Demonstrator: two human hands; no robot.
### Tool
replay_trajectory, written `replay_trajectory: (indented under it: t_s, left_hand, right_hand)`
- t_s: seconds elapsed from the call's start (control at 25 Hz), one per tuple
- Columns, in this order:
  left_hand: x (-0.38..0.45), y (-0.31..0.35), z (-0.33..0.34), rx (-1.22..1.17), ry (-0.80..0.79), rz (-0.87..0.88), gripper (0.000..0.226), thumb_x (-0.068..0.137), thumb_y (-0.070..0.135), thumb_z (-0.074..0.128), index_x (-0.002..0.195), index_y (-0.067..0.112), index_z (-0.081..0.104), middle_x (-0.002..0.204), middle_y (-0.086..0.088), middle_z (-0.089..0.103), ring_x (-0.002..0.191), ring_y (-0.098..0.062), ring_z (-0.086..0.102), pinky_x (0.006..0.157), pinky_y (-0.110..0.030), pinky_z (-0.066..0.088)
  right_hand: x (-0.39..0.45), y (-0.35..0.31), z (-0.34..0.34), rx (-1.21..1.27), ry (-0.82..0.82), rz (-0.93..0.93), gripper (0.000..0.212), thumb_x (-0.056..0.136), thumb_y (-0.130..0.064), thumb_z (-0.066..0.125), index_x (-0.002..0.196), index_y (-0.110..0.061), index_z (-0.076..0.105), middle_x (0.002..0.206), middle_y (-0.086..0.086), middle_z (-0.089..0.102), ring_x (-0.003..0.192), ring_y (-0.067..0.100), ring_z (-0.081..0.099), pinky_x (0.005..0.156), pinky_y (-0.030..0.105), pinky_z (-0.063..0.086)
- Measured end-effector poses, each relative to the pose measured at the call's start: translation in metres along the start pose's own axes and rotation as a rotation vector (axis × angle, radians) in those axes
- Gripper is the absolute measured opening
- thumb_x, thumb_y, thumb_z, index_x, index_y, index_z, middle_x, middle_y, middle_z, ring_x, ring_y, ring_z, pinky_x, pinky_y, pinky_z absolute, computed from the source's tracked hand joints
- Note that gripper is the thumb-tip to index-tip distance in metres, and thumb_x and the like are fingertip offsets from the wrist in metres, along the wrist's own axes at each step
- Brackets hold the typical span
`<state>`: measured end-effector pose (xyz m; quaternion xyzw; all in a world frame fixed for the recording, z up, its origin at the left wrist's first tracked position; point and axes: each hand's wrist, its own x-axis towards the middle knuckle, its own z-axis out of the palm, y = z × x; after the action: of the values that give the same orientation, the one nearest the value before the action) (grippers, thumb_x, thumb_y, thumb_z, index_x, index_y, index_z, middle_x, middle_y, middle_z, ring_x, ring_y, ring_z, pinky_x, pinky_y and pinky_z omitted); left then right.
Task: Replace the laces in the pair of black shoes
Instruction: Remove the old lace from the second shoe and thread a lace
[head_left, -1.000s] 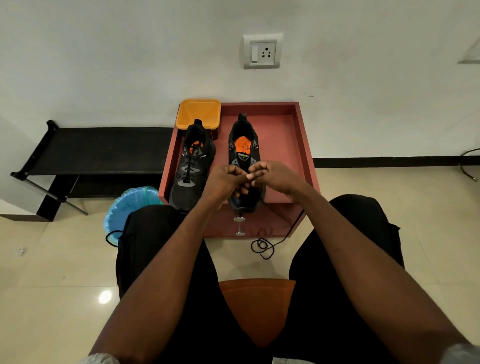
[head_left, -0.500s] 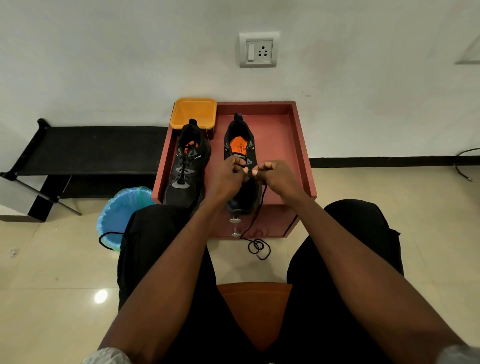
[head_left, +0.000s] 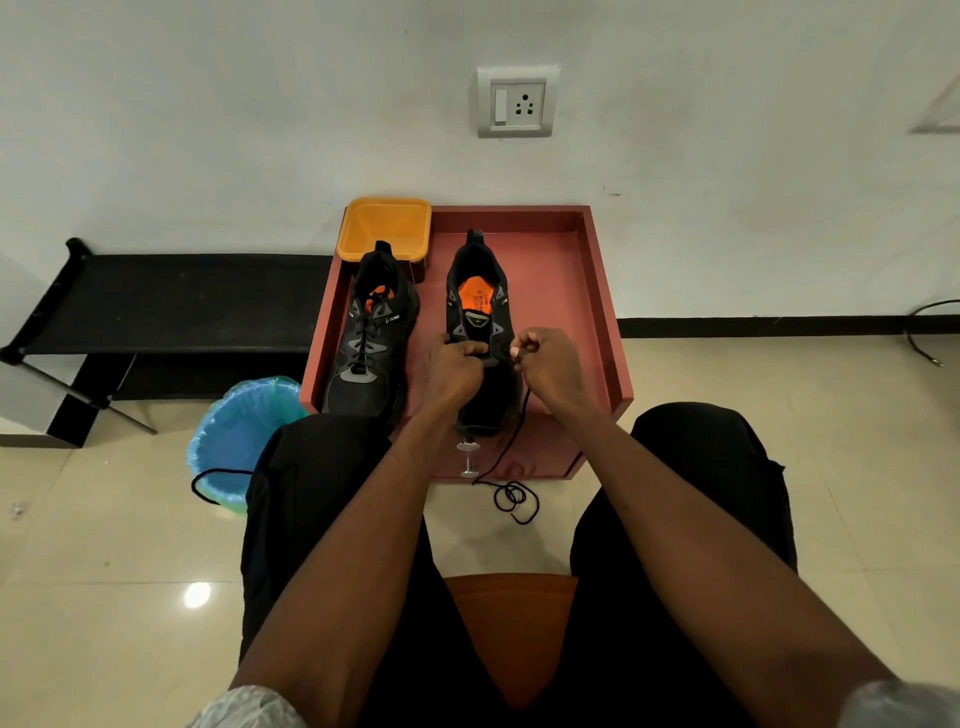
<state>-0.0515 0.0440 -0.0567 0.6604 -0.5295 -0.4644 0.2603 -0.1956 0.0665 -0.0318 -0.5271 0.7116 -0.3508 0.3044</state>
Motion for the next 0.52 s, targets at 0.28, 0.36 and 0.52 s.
replay_trajectory:
  t_s: [0.28, 0.36, 0.52]
  left_hand:
    - [0.008, -0.01, 0.005, -0.006, -0.047, -0.004, 0.047, 0.071, 0.014, 0.046, 0.108, 0.019, 0.075, 0.138, -0.001, 0.04, 0.128, -0.027, 0.046, 0.107, -0.043, 0.045]
    - [0.003, -0.004, 0.003, 0.007, -0.049, -0.006, 0.044, 0.076, 0.01, 0.047, 0.109, 0.018, 0.075, 0.141, -0.003, 0.037, 0.13, -0.028, 0.045, 0.109, -0.042, 0.044]
    - [-0.007, 0.007, -0.002, 0.012, -0.049, 0.006, 0.043, 0.083, 0.0, 0.047, 0.113, 0.016, 0.073, 0.146, -0.002, 0.032, 0.132, -0.028, 0.043, 0.11, -0.042, 0.043]
  right_hand:
    - [-0.001, -0.001, 0.008, -0.069, 0.008, -0.027, 0.017, 0.088, -0.002, 0.06, 0.082, -0.01, 0.073, 0.077, 0.007, 0.07, 0.068, 0.023, 0.066, 0.065, 0.042, 0.057]
    - [-0.001, -0.002, 0.01, -0.085, 0.029, -0.012, 0.018, 0.088, -0.001, 0.058, 0.082, -0.009, 0.073, 0.077, 0.008, 0.07, 0.069, 0.023, 0.066, 0.064, 0.042, 0.057]
    - [-0.001, -0.003, 0.014, -0.126, 0.026, -0.041, 0.019, 0.088, 0.0, 0.057, 0.085, -0.007, 0.075, 0.082, 0.009, 0.071, 0.07, 0.021, 0.063, 0.058, 0.03, 0.049]
